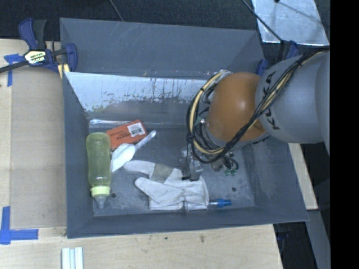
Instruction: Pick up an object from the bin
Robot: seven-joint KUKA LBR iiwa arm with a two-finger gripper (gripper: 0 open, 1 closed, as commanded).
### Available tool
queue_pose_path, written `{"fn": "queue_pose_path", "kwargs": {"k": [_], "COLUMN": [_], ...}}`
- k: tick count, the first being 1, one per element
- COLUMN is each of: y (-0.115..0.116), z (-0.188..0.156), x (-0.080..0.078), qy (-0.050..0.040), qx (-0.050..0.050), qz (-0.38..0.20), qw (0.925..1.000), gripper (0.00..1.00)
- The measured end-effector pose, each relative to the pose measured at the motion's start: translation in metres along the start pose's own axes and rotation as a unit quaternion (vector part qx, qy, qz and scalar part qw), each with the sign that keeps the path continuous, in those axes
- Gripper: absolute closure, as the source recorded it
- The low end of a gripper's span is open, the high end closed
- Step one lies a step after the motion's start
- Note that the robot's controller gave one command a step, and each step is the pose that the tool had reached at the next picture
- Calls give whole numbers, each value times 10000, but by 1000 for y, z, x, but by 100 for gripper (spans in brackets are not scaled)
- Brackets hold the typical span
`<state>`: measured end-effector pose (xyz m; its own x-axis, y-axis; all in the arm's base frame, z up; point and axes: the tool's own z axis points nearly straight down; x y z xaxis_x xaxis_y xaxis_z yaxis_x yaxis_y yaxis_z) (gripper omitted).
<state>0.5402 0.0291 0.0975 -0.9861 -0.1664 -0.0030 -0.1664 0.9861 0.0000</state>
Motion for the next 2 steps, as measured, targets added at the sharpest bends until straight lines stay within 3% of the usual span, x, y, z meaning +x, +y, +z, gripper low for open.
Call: {"fn": "queue_pose_path", "kwargs": {"k": [1, 2], "y": [0, 0], "z": [0, 0], "x": [0, 0], "qy": [0, 0], "qx": [3, 4], "qz": [-3, -6], "qw": [10000, 10000], "gripper": [0, 0]}}
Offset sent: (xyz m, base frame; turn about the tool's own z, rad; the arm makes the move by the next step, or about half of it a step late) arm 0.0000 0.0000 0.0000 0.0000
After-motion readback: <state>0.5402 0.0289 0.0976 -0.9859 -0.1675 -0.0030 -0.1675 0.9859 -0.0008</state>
